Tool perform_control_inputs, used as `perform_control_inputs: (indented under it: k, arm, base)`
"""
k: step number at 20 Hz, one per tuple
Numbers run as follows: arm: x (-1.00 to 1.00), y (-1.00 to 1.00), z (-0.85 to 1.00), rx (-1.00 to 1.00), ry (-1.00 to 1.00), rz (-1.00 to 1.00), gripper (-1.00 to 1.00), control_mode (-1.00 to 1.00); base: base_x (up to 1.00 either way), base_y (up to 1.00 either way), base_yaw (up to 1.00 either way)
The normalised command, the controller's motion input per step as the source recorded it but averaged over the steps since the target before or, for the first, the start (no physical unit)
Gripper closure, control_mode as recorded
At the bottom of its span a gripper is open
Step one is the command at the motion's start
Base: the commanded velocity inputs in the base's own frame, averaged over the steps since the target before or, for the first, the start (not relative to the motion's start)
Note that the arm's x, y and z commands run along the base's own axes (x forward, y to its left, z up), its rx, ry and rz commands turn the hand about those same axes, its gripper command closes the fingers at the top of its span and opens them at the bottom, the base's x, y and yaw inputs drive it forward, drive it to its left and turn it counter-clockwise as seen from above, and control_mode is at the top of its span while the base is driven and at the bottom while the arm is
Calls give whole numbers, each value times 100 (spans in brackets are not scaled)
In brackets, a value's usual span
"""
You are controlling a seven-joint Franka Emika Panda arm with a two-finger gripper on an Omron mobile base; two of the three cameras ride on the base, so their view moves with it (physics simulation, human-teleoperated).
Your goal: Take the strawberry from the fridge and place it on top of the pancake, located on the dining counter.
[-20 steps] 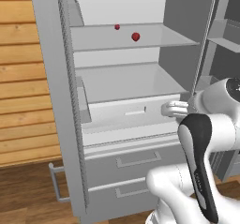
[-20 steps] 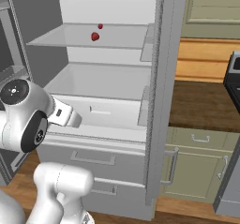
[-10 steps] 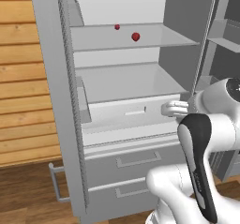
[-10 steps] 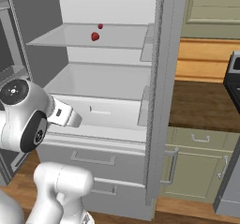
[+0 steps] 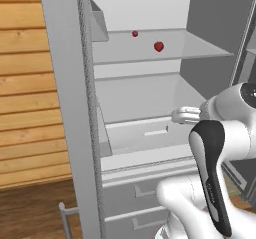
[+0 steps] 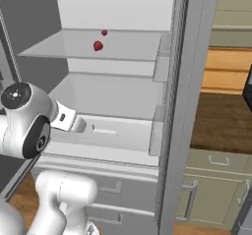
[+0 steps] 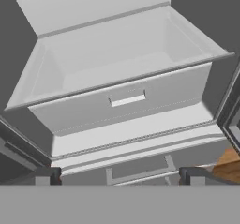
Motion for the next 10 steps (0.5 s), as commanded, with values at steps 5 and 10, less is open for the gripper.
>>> perform_control_inputs:
  k: [5,10]
  arm:
    - [0,0,0,0,0,0,-100,100]
    - [0,0,0,0,0,0,-100,100]
  base:
    - [54,16,0]
    - [34,0,0]
